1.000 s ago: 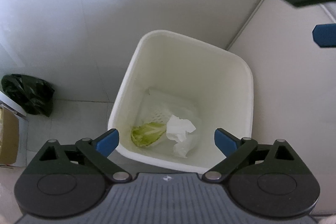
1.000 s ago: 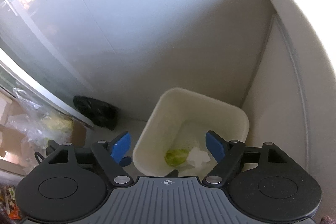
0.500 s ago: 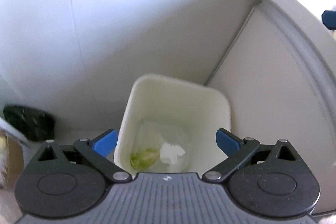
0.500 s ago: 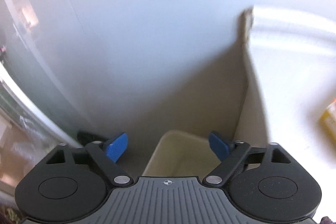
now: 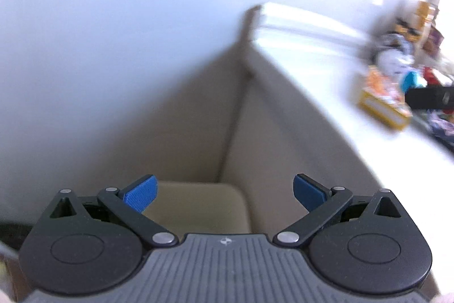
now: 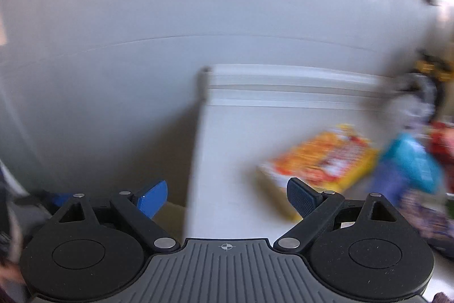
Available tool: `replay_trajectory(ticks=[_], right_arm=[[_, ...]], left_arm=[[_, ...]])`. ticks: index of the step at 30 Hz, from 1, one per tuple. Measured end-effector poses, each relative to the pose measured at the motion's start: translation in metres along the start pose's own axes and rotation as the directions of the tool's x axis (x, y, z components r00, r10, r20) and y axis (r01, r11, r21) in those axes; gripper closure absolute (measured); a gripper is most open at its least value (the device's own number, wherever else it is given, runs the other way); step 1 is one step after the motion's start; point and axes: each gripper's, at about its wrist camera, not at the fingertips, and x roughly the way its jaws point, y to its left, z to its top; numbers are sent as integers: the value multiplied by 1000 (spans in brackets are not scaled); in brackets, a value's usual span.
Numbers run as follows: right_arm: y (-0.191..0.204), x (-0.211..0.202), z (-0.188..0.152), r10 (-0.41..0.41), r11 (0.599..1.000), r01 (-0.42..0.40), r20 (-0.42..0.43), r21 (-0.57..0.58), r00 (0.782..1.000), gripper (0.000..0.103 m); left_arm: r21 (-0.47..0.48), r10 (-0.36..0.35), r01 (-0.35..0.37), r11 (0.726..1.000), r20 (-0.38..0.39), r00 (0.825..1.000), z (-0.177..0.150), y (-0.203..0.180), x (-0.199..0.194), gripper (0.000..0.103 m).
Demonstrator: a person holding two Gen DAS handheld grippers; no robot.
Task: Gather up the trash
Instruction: 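Move both open tools back toward the counter, then grasp the yellow food box with left tool while right tool grasps clear plastic tray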
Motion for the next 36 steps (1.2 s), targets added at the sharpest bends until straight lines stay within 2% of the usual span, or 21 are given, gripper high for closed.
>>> replay_trajectory(ticks=[8,15,18,20,22,25,29,33,36], right_arm=[[-63,-49,-38,-173,985,173,-8,-6,985,10],[-126,-96,-59,-259,963,259,-6,71,966,9],[-154,-109,-68,-300,945,300,-20,132,954,3],[-171,-115,-76,-287,943,290,-40,166,957,3],[-185,-116,-84,-232,956,240,-62,169,971,3],[-193,-119,-97,-170,983,172,-38,71,985,3],[-195,-119,-115,-152,985,150,-17,-88,988,3],[-204,-106,-130,-126,988,119,-72,-95,989,3],[-210,-97,-140,-141,987,133,-90,-93,986,3]], left_arm=[[155,-138,135,979,11,990,28,-54,0,1],[229,-189,179,957,25,982,42,-85,6,1],[257,-212,198,946,27,977,45,-95,12,1],[276,-238,221,935,29,971,47,-102,16,1],[294,-259,239,925,32,965,47,-109,19,1],[323,-270,247,913,25,963,47,-118,25,1],[340,-249,226,913,27,968,47,-125,31,1],[327,-248,225,918,30,968,49,-125,35,1],[329,-247,222,918,33,969,49,-128,40,1]])
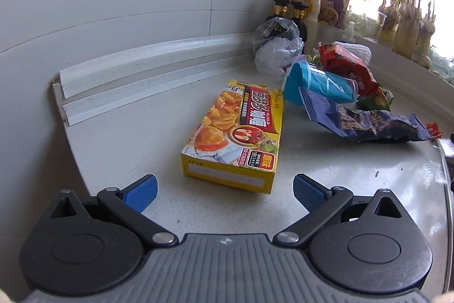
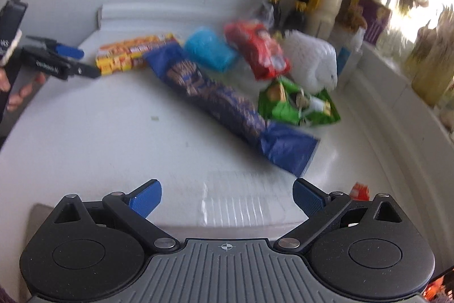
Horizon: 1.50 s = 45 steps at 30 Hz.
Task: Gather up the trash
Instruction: 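Grasp the yellow food box with left tool while right tool grasps clear plastic tray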
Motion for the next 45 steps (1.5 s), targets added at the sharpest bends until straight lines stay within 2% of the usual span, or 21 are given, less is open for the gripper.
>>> replay_trajectory(ticks=[7,11,16,20,24,27,31,36,45], right_arm=[[-18,20,-11,11,997,-9,-26,70,1000,3],[-23,26,-14,39,994,-37,-10,101,999,3],[-27,35,-10,72,984,-72,8,165,997,3],[-20,38,-8,127,971,-130,30,201,991,3],[-13,42,-6,90,975,-96,36,200,995,3],[-12,42,-5,78,972,-86,46,219,996,5],[-14,39,-2,63,965,-74,50,250,997,23],[-12,32,4,68,959,-83,67,272,995,23],[18,20,21,92,959,-111,85,259,992,23]], left_arm=[[50,33,-33,998,9,999,4,-8,11,1],[63,21,-21,998,-8,1000,7,-7,15,3],[64,26,-25,998,-16,1000,10,-6,17,8],[75,18,-16,997,-17,1000,11,-8,17,14],[80,18,-17,997,-16,1000,13,-10,18,21],[70,19,-18,997,-11,1000,14,-9,19,25],[38,3,-3,999,6,1000,13,-6,16,26],[14,-1,1,1000,25,1000,11,-4,7,26],[-51,-4,7,999,55,998,5,12,-30,27]])
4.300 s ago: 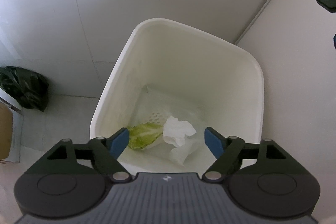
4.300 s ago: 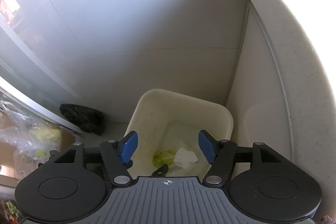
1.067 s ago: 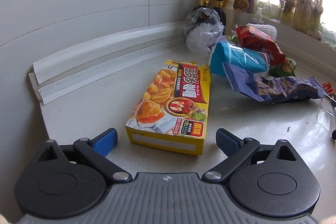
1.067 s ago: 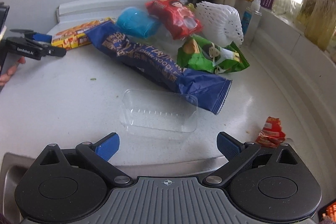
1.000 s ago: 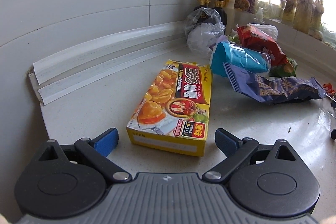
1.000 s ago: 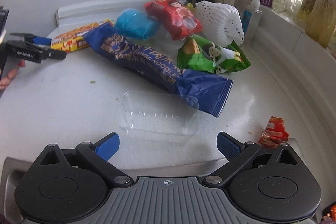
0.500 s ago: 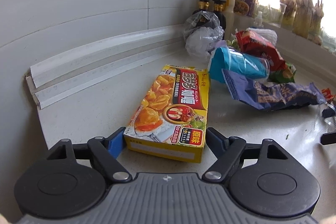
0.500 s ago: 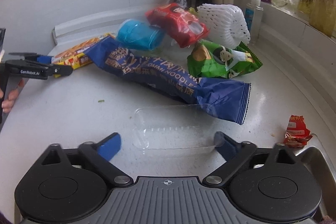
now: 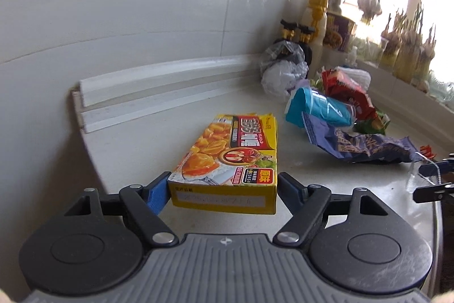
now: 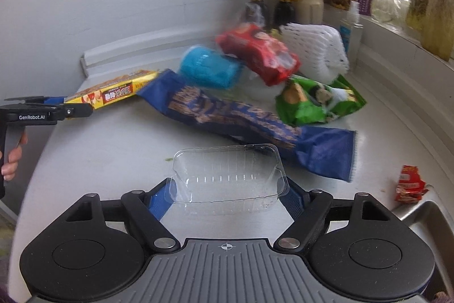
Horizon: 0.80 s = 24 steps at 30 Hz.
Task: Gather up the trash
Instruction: 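Grasp the yellow food box with left tool while right tool grasps clear plastic tray, then carry the yellow box and plastic tray with both tools over the wastebasket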
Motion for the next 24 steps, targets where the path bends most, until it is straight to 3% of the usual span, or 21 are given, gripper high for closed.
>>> replay_trajectory(ticks=[13,24], right_arm=[[80,-3,5,83,995,-84,-13,-62,996,23],[156,-3,1,185,970,-188,-32,-153,982,23]], left_arm=[[-54,14,-11,998,61,998,-16,30,-61,28],[-133,67,-56,990,80,995,-45,63,-107,28]])
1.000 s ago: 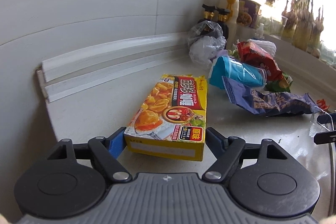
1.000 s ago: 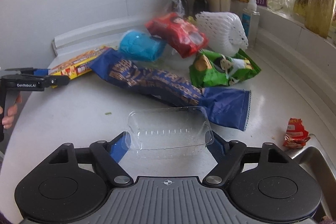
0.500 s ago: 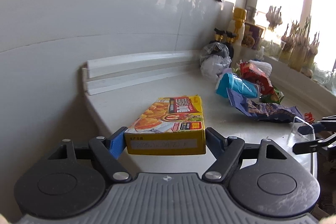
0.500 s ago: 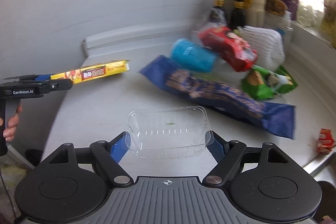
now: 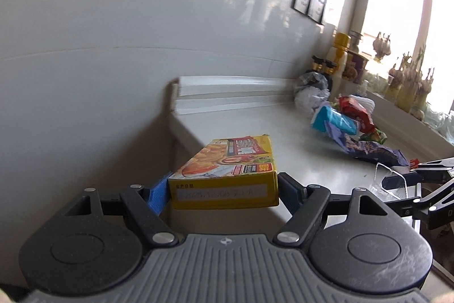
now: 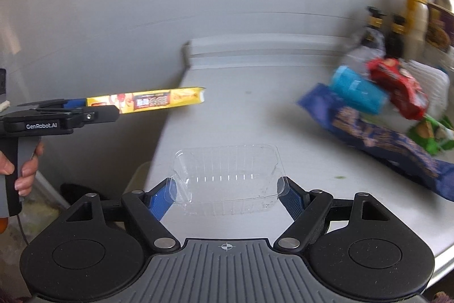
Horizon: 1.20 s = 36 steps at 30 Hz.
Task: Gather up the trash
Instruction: 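Carry the yellow box and plastic tray with both tools over the wastebasket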
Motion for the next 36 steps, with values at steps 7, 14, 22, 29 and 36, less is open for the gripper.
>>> replay_trajectory(ticks=[7,14,22,29,36], right_arm=[[44,19,1,74,996,-75,-17,-51,997,23],[80,40,-3,112,990,-116,-56,-86,992,23],[119,66,-7,127,985,-140,-122,-100,984,23],[150,85,-15,105,987,-122,-158,-102,982,23],[161,126,-31,72,990,-48,-180,135,981,23]], left_arm=[[-70,47,-47,996,-6,999,-18,27,-21,28],[-116,95,-100,988,-48,994,-41,49,-25,28],[-165,137,-156,974,-122,983,-71,71,-15,28],[-207,159,-190,960,-159,974,-90,88,-7,28],[-256,188,-242,936,-218,958,-122,111,15,28]])
